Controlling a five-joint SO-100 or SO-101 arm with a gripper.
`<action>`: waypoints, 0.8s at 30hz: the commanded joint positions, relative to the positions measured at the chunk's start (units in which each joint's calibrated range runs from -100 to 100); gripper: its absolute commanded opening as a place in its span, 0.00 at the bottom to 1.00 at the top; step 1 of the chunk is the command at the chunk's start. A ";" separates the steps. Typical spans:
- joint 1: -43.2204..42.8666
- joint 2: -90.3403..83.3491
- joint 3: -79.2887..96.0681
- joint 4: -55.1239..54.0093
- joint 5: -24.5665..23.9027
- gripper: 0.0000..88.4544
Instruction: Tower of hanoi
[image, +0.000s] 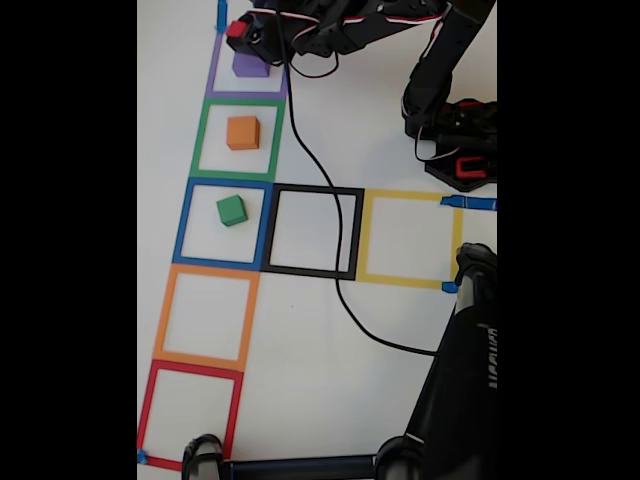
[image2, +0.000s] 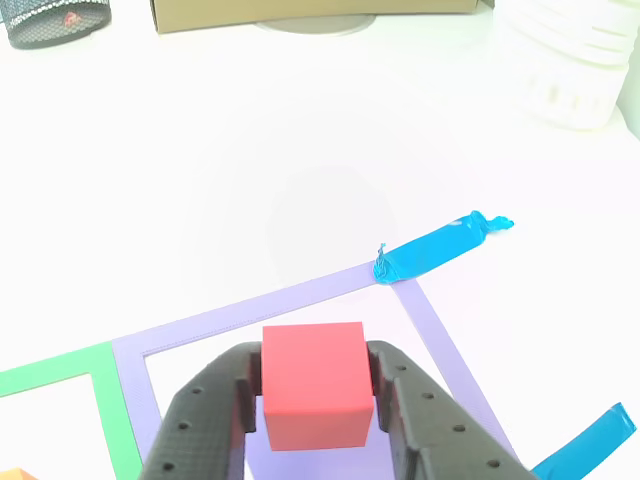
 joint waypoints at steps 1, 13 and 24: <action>1.43 3.90 -0.38 -7.15 0.36 0.01; 2.87 12.94 -0.29 -15.98 0.36 0.02; 2.97 15.44 0.71 -18.73 0.36 0.16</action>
